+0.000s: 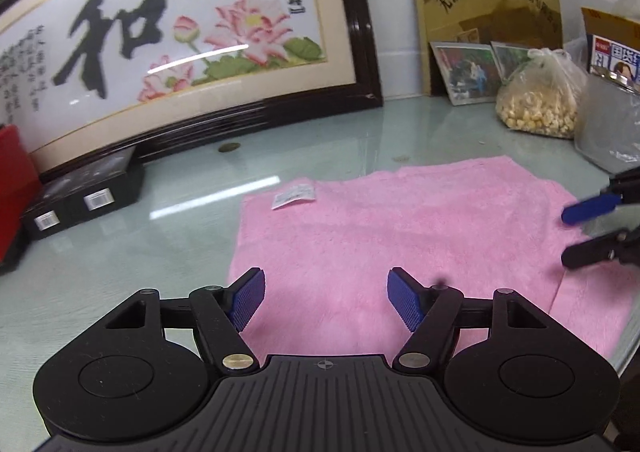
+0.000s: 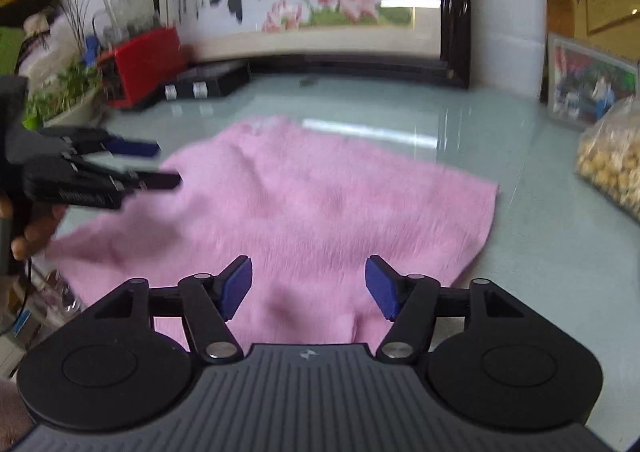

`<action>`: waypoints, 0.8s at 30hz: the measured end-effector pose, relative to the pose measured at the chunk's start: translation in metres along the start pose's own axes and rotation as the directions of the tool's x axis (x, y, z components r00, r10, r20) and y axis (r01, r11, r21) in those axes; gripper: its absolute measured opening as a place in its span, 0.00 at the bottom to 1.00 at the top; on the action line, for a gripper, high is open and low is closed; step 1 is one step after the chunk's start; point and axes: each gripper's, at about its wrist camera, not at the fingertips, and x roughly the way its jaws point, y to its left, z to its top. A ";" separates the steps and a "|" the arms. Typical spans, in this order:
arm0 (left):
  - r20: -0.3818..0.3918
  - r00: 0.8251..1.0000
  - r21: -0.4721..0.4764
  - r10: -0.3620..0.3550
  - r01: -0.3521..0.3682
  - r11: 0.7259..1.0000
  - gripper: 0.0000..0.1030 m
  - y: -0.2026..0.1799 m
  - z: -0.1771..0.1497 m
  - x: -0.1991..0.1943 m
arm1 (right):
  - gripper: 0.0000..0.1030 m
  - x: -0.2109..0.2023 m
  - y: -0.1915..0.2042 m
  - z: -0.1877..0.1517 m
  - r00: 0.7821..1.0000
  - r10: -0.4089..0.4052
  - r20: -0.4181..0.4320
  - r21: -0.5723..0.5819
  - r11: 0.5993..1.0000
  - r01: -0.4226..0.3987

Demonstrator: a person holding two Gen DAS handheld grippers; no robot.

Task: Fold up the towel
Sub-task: 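Lower both tools onto the towel edge and close them on it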

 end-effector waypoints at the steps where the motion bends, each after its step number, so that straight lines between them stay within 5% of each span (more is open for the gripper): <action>1: -0.002 1.000 0.003 0.000 0.000 1.000 0.68 -0.001 0.002 0.005 | 0.72 0.003 -0.001 0.006 0.999 -0.033 0.020 0.010 0.999 0.033; 8: -0.084 0.996 0.070 -0.007 0.013 0.997 0.69 -0.012 0.006 0.044 | 0.76 0.072 0.003 0.029 0.968 -0.191 -0.164 -0.033 0.982 0.188; 15: -0.121 0.992 0.028 -0.029 0.033 0.999 0.80 0.001 0.020 0.070 | 1.00 0.114 -0.019 0.048 0.967 -0.154 -0.205 -0.022 0.988 0.153; 19: -0.135 0.991 -0.036 -0.019 0.014 0.999 0.81 0.019 0.034 0.096 | 1.00 0.144 -0.035 0.069 0.964 -0.178 -0.195 -0.001 0.983 0.181; 22: -0.124 0.991 -0.052 0.056 -0.063 0.997 0.81 0.031 0.046 0.117 | 0.99 0.168 -0.049 0.088 0.959 -0.202 -0.200 0.023 0.977 0.211; 24: -0.122 0.988 -0.047 0.098 -0.105 0.993 0.73 0.034 0.052 0.124 | 0.83 0.175 -0.061 0.100 0.964 -0.199 -0.175 0.081 0.973 0.216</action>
